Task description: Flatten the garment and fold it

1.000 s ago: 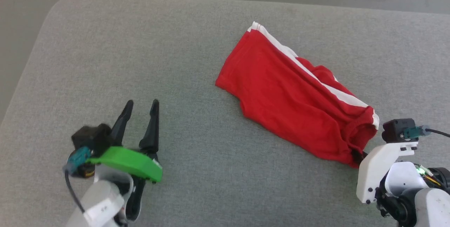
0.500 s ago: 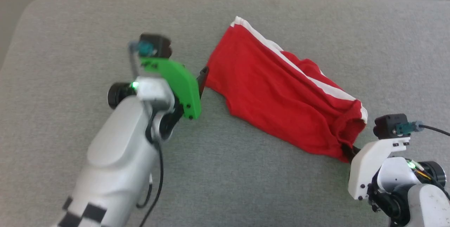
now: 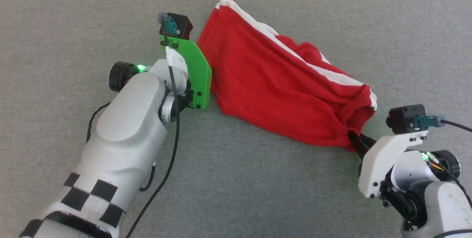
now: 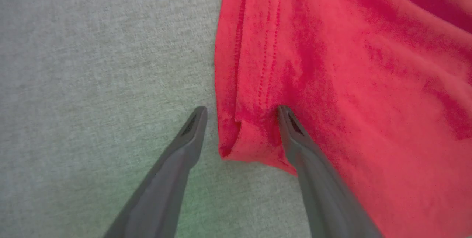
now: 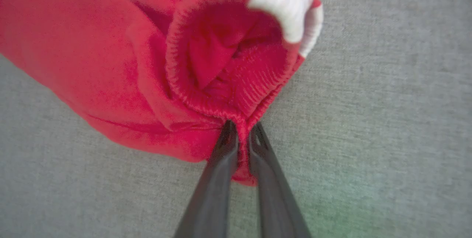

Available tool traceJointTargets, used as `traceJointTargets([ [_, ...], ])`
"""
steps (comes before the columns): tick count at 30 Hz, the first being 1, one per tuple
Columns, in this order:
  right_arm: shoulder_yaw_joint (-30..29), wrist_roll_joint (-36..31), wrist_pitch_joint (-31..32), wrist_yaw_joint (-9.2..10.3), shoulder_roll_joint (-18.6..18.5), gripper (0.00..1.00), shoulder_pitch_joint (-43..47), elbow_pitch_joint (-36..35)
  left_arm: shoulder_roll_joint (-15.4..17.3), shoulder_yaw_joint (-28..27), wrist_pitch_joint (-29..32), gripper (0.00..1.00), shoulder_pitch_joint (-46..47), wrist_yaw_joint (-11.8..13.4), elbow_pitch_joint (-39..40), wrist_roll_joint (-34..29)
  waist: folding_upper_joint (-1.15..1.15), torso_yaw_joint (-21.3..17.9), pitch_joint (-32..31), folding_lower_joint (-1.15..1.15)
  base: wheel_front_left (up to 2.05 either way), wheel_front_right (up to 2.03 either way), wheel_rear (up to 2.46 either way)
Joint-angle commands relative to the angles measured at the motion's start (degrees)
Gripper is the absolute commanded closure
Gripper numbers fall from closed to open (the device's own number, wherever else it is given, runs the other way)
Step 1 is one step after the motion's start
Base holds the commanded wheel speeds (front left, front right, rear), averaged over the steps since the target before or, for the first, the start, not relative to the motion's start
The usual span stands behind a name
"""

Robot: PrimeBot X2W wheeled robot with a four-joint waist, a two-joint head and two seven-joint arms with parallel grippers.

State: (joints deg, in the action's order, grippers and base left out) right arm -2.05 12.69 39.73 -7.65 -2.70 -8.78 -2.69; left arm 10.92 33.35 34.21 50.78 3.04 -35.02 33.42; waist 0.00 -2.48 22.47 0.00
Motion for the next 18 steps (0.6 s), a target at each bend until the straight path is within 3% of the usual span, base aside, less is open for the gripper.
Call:
traceJointTargets([
  [1, -0.24, -0.1, 0.1, 0.16, -0.18, 1.0, -0.11, 1.79, -0.19, 0.44, 0.39, 0.0, 1.01, -0.41, -0.98, -0.37, 0.0, -0.94, 0.91, 0.0, 0.0, 0.0, 0.0],
  [6, -0.19, 0.13, -0.43, 0.16, -0.18, 1.0, -0.24, 2.17, -0.64, 1.43, 2.68, 0.0, 1.07, -2.28, -3.0, 0.63, 0.0, -1.54, 1.47, 0.0, 0.0, 0.0, 0.0],
  [7, -0.29, 0.17, -0.56, 0.16, -0.18, 1.0, -0.25, 2.24, -0.86, 1.38, 2.69, 0.65, 1.04, -2.78, -3.08, 1.09, 0.0, -1.59, 1.62, 0.0, 0.0, 0.0, 0.0],
  [8, -0.32, 0.19, -0.65, 0.16, -0.18, 1.0, -0.27, 2.31, -0.93, 1.34, 2.43, 1.0, 1.05, -3.0, -3.13, 1.25, 0.0, -1.64, 1.71, 0.0, 0.0, 0.0, 0.0],
  [18, -0.94, 0.2, -1.06, 0.16, -0.18, 1.0, -0.24, 3.09, -1.04, -0.65, -0.6, 1.0, 0.55, -4.0, -3.65, 3.85, 0.0, -0.75, 0.57, 0.0, 0.0, 0.0, 0.0],
])
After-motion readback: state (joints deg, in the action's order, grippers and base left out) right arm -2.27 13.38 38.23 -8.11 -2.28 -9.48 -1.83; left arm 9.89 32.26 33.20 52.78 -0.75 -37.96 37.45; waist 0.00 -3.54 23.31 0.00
